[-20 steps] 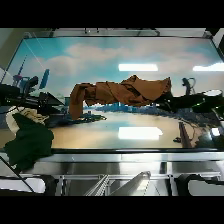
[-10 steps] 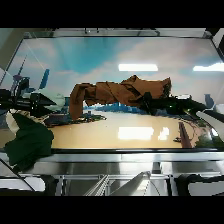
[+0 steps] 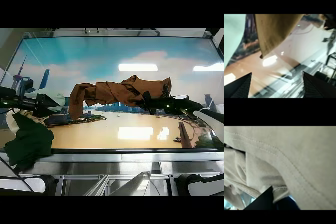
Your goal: Fold the shirts.
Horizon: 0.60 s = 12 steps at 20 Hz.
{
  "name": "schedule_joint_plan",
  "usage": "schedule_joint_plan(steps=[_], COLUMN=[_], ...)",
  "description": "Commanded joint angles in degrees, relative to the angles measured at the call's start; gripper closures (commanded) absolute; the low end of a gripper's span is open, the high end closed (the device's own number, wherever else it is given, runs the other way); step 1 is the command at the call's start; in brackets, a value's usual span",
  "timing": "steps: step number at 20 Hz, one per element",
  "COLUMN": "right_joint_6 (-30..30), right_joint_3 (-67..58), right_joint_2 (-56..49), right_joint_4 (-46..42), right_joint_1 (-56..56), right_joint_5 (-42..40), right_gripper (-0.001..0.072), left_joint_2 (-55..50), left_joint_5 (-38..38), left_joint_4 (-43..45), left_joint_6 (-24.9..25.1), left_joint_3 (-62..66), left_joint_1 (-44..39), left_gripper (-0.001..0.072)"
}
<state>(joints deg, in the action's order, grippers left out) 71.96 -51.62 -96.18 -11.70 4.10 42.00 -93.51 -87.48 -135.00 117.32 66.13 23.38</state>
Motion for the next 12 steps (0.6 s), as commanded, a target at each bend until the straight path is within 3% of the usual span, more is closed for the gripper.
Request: schedule_joint_plan(steps=[1,7,8,11,12], right_joint_6=[-1.6,-2.6,-2.6,-2.6,-2.6], right_joint_3=[-0.1,-0.1,-0.1,-0.1,-0.1], right_joint_2=[0.1,1.0,1.1,1.2,1.2], right_joint_4=[0.2,0.2,0.2,0.2,0.2], right_joint_1=[0.1,0.1,0.0,0.1,0.1], right_joint_5=[1.9,3.9,4.1,4.6,4.9], right_gripper=[0.0694,0.0695,0.0694,0.0694,0.0694], left_joint_2=[-1.5,-7.5,-8.4,-10.3,-10.7], left_joint_5=[4.6,13.3,13.5,13.7,14.1], left_joint_4=[6.0,0.5,-1.3,-4.6,-4.3], left_joint_6=[-5.0,-5.9,-5.5,-5.1,-5.1], left_joint_3=[-0.5,-4.5,-4.2,-2.3,-1.8], left_joint_1=[-6.0,-13.3,-13.6,-14.8,-15.1], left_gripper=[-0.0006,-0.0004,0.0074,0.0117,0.0263])
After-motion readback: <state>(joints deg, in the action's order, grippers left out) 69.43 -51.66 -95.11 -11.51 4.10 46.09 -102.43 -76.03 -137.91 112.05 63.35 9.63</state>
